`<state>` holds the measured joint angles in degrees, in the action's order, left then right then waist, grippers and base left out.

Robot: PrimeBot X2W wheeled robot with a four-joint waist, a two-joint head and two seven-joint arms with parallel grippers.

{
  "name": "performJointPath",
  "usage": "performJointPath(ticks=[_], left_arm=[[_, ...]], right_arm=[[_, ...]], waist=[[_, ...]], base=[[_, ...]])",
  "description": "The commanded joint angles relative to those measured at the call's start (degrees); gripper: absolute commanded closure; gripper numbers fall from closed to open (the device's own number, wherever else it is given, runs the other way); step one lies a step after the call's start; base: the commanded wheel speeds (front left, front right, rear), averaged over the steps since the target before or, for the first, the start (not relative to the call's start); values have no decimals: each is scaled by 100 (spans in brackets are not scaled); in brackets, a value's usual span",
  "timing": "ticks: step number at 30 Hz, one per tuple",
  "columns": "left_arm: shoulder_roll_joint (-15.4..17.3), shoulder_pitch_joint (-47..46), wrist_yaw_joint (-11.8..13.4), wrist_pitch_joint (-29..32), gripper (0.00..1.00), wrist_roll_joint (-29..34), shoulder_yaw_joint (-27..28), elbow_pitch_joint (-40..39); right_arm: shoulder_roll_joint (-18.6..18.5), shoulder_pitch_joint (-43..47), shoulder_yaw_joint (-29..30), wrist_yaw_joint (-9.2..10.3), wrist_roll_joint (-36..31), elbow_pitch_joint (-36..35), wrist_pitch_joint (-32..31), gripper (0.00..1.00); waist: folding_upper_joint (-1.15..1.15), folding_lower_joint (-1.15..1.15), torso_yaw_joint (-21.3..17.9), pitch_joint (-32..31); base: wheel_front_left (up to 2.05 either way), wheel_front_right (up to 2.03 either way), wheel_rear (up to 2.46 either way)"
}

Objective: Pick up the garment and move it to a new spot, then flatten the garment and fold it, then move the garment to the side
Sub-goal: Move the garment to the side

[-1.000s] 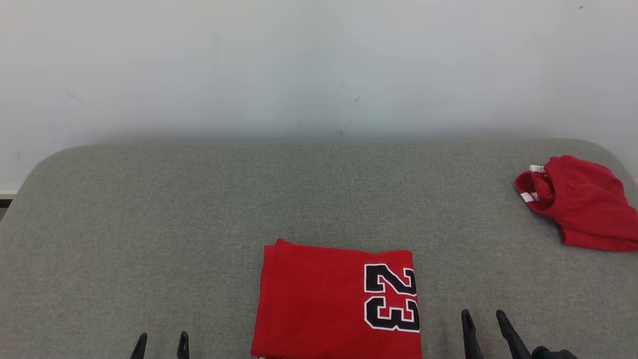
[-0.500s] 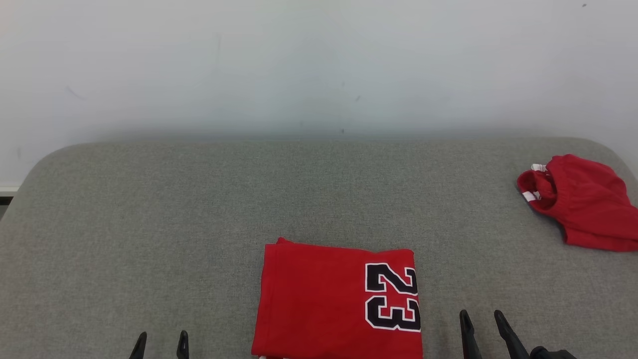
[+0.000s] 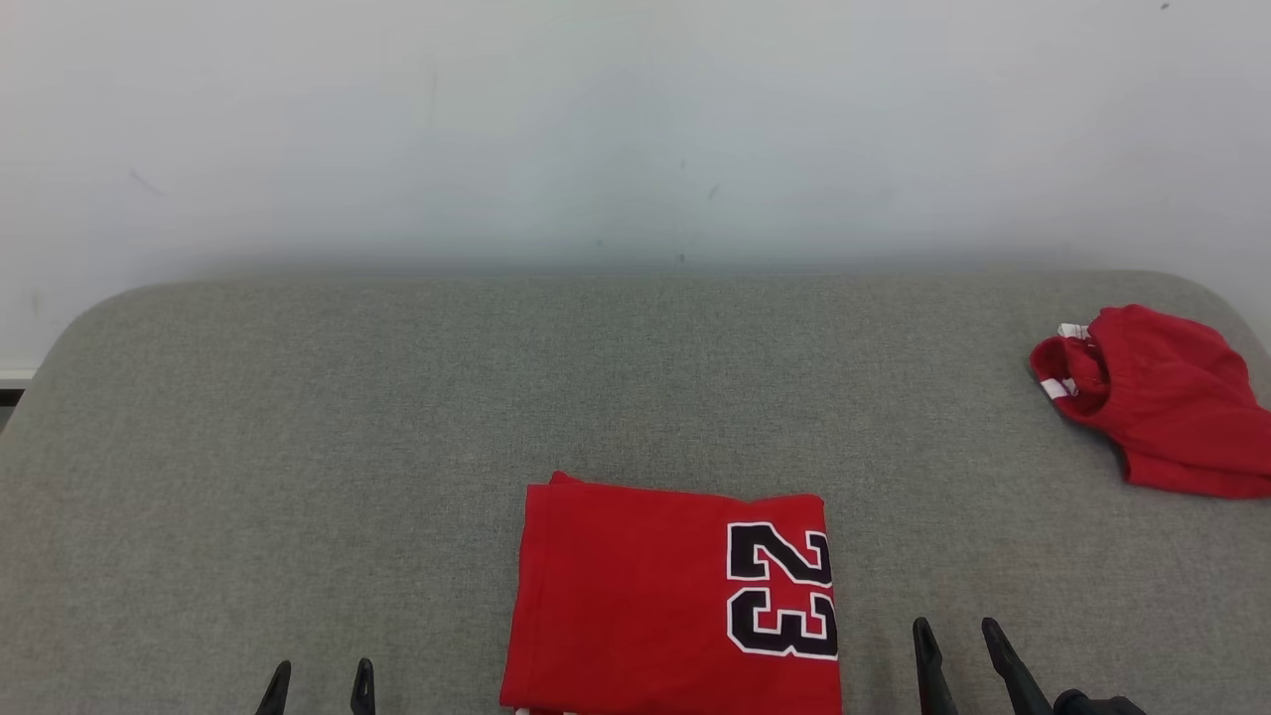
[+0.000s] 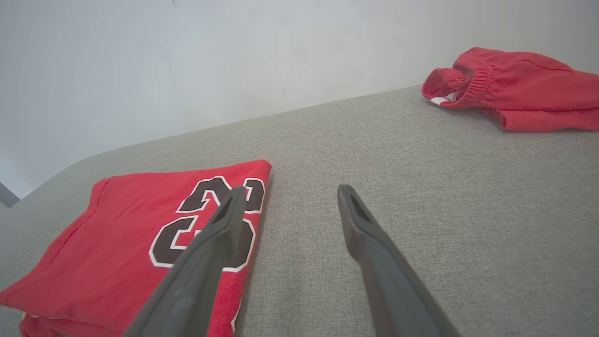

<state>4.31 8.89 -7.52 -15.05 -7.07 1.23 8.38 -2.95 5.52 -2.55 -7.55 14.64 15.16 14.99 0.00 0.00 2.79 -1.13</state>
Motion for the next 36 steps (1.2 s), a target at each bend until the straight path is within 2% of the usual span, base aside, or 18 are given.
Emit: performJointPath(ticks=[1,16,22,26,36], left_arm=[[23,-26,8,-14,0,-24,5,-10],[1,10,8,-14,0,-20,38,-34],[-12,-9,8,-14,0,-38,48,-44],[-25,-90,8,-14,0,-40,-16,-9],[-51,-312,8,-14,0,-51,-346,108]], right_arm=[[13,-44,-10,13,44,-10,24,0],[13,-21,-25,13,-1,2,24,0],[14,-223,-202,13,163,4,24,0],[-32,-820,-443,13,49,704,23,0],[-61,-2413,-667,13,156,3152,-223,0]], waist=[[0,0,4,7],[0,0,8,31],[0,0,12,42],[0,0,57,74],[0,0,458,165]], base=[[0,0,0],[0,0,0],[0,0,0],[0,0,0],[0,0,0]])
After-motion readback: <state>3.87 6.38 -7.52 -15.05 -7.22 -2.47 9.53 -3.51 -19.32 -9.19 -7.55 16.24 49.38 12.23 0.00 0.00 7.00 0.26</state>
